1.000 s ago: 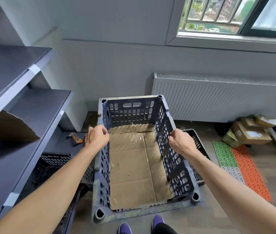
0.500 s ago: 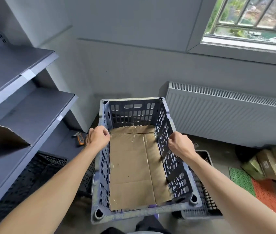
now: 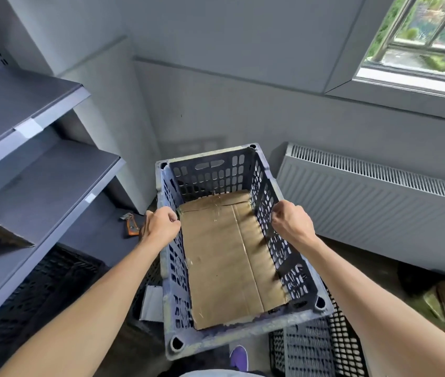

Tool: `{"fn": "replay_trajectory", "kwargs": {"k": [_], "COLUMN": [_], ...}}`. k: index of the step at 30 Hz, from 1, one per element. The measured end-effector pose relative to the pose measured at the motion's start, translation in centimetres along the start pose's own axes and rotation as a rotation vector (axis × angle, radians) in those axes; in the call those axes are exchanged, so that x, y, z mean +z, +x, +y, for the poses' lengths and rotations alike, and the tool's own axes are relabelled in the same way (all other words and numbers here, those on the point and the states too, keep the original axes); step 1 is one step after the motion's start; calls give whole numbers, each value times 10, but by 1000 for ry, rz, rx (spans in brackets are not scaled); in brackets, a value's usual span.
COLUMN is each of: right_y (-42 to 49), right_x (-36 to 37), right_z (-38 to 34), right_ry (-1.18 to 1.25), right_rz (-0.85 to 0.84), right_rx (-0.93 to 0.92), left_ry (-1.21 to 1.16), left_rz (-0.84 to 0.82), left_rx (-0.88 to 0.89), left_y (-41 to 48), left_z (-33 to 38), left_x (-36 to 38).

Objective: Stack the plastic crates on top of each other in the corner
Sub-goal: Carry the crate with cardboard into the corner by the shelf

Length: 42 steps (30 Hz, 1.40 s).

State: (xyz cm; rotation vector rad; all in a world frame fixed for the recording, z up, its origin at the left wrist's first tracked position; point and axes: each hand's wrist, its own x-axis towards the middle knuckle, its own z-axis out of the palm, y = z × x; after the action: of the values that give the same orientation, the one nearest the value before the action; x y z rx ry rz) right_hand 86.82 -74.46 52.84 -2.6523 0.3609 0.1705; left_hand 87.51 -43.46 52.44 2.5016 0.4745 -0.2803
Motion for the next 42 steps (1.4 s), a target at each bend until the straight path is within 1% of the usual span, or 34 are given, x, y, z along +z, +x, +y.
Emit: {"fn": "replay_trajectory", "kwargs": {"k": [4,8,13,18,24,28,34,36,42], "right_y": [38,87,146,200,267,312,396,422,476], "right_x": [4,12,19,23,33,42,56,60,74], "right_z": [-9,-23,-47,-80,-118,-132,-145,-146,-154], "right_ry": [-6,-26,-44,-101,-149,-178,-217,-227,-249], "right_rz": [-25,-66,-115,-162,-170,-207,-349,-397,-492], "right_rx": [-16,10,18,-30,-149,-218,-345,-399,-408], "left_ry": [9,41,-16,4,-45,-76,-131,-109,-150], "left_rz": [0,-9,-29,-7,32,68,155,194,298], "left_rx": [-13,-19,-64,-116,-199,-278,-456,-519,-623], "left_y": [43,96,150,183,218,237,259,263,280], "left_z": [10,22,27,27,25,33,61,75,95], "left_x": [6,9,7,-4,-8,-1,19,27,55]}}
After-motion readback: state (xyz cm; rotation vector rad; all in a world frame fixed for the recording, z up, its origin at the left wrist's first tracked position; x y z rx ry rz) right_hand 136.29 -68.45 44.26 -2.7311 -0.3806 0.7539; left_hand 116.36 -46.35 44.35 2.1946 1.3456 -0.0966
